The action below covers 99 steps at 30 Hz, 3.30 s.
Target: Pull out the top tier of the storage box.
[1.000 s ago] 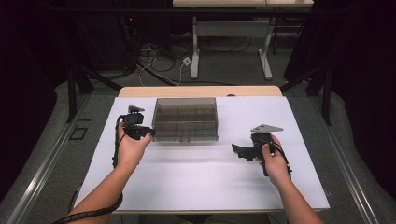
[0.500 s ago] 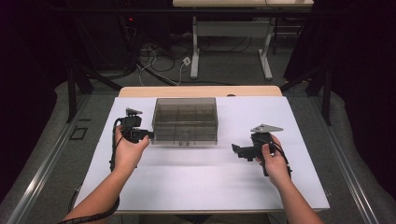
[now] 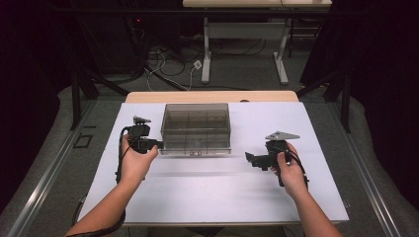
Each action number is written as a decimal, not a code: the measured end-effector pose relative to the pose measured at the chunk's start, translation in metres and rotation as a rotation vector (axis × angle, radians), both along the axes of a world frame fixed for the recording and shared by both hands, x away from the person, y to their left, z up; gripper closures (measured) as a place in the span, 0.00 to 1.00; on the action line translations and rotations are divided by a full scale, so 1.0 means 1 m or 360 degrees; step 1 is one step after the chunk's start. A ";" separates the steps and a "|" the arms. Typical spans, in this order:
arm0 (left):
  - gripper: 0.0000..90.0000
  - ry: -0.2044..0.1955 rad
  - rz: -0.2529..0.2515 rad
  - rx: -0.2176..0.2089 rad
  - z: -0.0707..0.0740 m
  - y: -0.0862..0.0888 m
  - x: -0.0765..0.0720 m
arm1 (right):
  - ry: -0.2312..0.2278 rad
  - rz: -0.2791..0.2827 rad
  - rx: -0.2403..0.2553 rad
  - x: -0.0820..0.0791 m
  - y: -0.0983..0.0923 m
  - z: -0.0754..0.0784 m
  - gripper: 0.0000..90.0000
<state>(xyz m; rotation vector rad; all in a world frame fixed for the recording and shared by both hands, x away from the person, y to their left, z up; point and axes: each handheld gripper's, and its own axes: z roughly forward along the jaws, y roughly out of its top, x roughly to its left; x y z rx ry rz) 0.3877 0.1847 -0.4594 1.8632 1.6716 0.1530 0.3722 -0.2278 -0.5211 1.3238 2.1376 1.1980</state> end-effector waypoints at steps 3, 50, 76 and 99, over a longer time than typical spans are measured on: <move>0.98 0.0002 0.0000 -0.0006 0.000 0.000 -0.001 | -0.0002 0.0001 -0.0008 0.000 0.000 0.000 0.04; 0.85 -0.0139 -0.0049 -0.0137 0.008 0.018 -0.007 | 0.0004 0.0006 -0.0017 0.000 0.000 -0.001 0.06; 0.62 -0.0515 -0.0161 0.0031 0.013 0.026 -0.014 | 0.0005 0.0011 -0.0017 0.000 0.001 -0.001 0.06; 0.05 -0.0599 0.0035 -0.0117 -0.001 0.049 -0.024 | 0.0089 0.0060 0.0025 0.001 0.002 -0.002 0.06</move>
